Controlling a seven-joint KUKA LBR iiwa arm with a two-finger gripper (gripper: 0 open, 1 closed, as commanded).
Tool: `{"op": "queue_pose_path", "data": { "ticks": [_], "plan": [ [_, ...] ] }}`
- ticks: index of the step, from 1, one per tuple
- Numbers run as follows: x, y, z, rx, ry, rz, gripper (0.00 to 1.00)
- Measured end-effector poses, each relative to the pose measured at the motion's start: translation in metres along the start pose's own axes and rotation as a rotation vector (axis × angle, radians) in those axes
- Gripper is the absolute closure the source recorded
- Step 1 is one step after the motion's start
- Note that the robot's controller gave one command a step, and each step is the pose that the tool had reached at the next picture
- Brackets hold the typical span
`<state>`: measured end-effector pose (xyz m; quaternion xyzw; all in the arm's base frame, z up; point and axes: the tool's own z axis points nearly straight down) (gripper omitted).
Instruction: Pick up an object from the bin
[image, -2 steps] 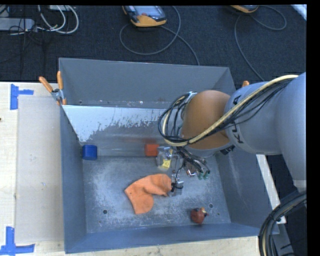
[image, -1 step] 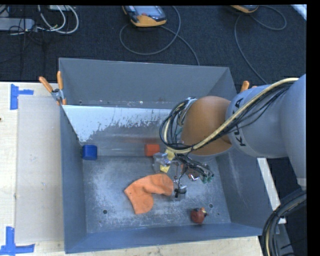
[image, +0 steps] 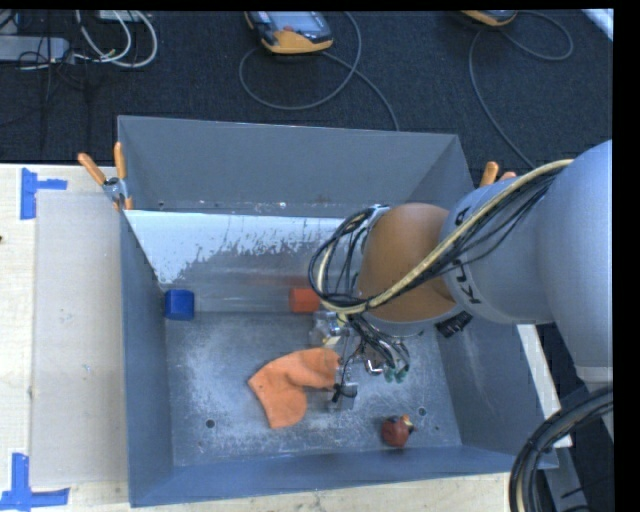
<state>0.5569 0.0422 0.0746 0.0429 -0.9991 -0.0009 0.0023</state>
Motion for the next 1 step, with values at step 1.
{"op": "queue_pose_path", "data": {
  "ticks": [1],
  "plan": [
    [0.0000,0.0108,0.0013,-0.001,-0.001,0.178,0.00]
  ]
}}
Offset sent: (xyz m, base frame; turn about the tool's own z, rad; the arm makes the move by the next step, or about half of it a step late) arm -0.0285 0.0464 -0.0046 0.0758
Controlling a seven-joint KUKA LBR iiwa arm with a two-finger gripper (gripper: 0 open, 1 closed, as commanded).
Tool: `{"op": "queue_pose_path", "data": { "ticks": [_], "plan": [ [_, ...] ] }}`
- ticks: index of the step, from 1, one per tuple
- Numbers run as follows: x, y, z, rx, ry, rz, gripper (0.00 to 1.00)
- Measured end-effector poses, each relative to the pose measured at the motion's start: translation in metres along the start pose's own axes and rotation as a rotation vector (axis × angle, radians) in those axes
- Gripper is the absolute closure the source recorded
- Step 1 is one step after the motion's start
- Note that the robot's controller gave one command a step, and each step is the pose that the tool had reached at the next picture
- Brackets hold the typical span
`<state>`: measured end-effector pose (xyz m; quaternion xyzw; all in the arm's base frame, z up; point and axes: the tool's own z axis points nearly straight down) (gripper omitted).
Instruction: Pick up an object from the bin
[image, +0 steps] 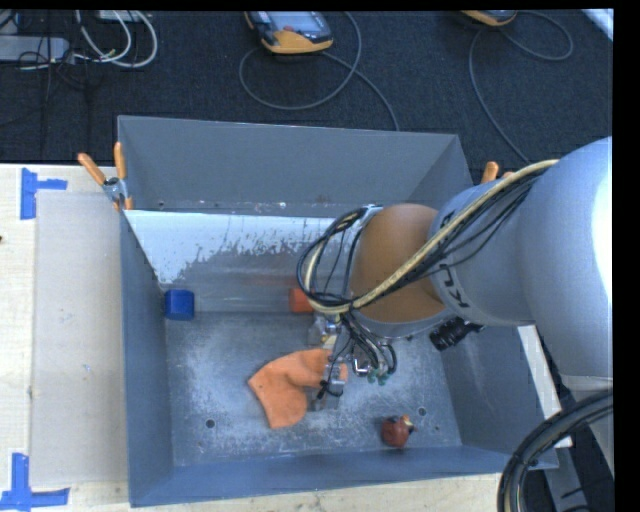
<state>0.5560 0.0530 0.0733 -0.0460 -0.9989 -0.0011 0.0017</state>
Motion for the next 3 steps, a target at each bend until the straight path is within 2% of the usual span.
{"op": "queue_pose_path", "data": {
  "ticks": [1,2,3],
  "plan": [
    [0.031,0.034,0.004,0.001,0.005,-0.103,1.00],
    [0.031,0.034,0.004,0.001,0.005,-0.104,1.00],
    [0.030,0.038,-0.035,0.002,0.013,-0.116,1.00]
  ]
}}
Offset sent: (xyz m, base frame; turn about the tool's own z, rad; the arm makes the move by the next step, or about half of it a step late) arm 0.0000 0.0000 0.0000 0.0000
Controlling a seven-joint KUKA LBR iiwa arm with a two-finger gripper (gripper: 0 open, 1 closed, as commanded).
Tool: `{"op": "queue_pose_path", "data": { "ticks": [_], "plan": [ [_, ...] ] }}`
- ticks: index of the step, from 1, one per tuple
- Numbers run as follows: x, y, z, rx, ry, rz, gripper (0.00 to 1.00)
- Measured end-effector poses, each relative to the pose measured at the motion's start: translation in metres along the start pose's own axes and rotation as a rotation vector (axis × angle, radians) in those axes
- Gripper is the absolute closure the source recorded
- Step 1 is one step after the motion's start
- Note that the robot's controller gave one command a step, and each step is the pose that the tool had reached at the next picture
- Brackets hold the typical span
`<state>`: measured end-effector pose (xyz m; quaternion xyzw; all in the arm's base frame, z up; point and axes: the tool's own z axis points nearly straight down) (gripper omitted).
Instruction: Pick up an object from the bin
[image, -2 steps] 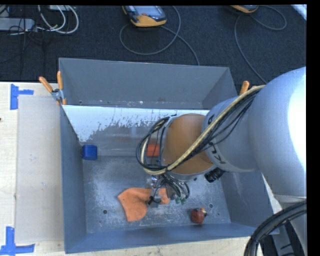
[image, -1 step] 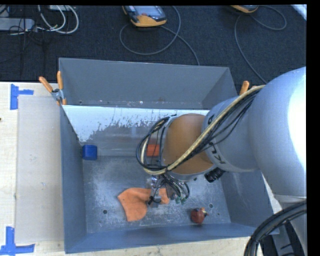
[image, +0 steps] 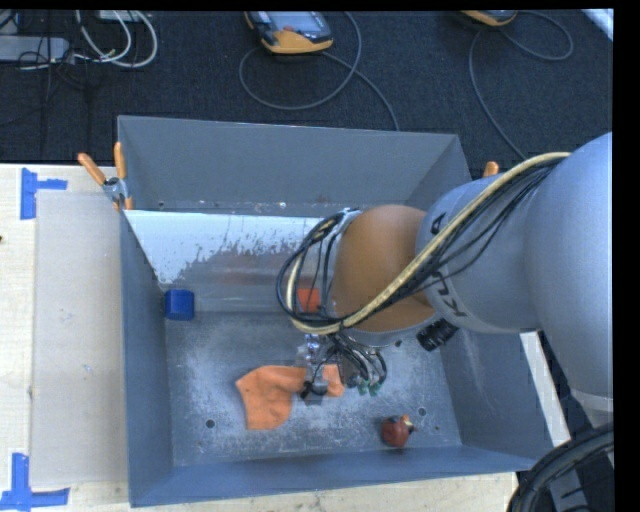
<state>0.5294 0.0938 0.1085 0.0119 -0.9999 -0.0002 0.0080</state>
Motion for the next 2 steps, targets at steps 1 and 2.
{"op": "queue_pose_path", "data": {
  "ticks": [1,2],
  "plan": [
    [-0.0089,-0.0006,-0.0371,-0.002,-0.013,-0.008,1.00],
    [-0.0102,-0.0012,-0.0322,-0.002,-0.016,-0.008,1.00]
  ]
}}
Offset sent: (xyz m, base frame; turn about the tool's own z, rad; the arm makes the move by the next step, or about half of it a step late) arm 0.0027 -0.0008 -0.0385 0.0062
